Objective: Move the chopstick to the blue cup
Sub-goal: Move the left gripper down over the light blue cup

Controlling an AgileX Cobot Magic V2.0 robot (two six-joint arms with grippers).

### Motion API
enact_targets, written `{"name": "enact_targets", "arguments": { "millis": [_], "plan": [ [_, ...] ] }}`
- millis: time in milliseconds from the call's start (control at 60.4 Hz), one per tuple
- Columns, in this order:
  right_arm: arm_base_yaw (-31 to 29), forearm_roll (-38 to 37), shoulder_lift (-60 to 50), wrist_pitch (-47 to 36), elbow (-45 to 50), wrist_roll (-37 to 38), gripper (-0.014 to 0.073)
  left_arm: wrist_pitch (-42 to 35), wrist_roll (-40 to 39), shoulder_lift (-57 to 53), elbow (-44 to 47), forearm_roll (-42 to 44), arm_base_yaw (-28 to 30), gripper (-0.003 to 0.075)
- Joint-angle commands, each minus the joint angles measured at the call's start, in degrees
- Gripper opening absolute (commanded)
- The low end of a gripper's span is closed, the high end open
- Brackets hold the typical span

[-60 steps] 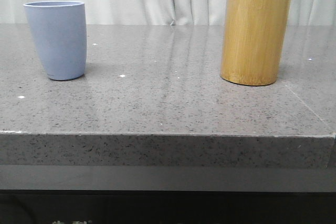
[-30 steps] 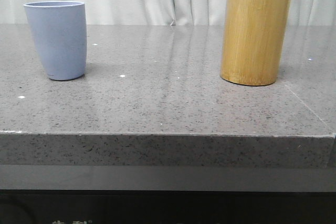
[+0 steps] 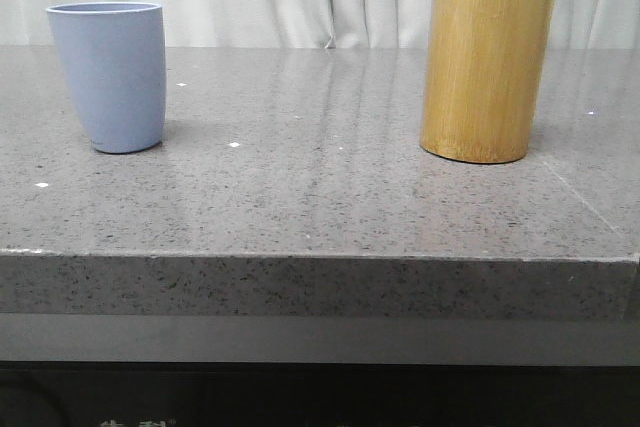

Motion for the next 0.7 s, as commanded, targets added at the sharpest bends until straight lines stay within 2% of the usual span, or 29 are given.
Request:
{"name": "enact_targets", "arguments": {
  "millis": [0, 199, 365, 514, 679],
  "plan": [
    [-0.26, 0.65, 0.72, -3.85, -2.16, -0.05, 0.0581, 0.33, 1.15, 5.59, -6.87, -0.51, -1.91, 0.0612],
    [-0.26, 0.65, 0.72, -3.85, -2.16, -0.05, 0.0581, 9.03, 2.63, 17.72, -18.95, -0.05, -10.74, 0.0554],
    [-0.26, 0.65, 0.72, -3.80, -2.16, -0.05, 0.0581, 20.84, 2.53, 29.27, -30.54, -0.05, -17.44, 0.0546],
    [-0.26, 0.65, 0.72, -3.60, -2.16, -0.05, 0.0581, 27.60, 2.53, 37.82, -38.08, -0.05, -19.28, 0.0547],
    [-0.26, 0.65, 0.72, -3.60, -2.16, -0.05, 0.0581, 29.40, 2.53, 44.65, -41.94, -0.17, -19.28, 0.0547]
  ]
}}
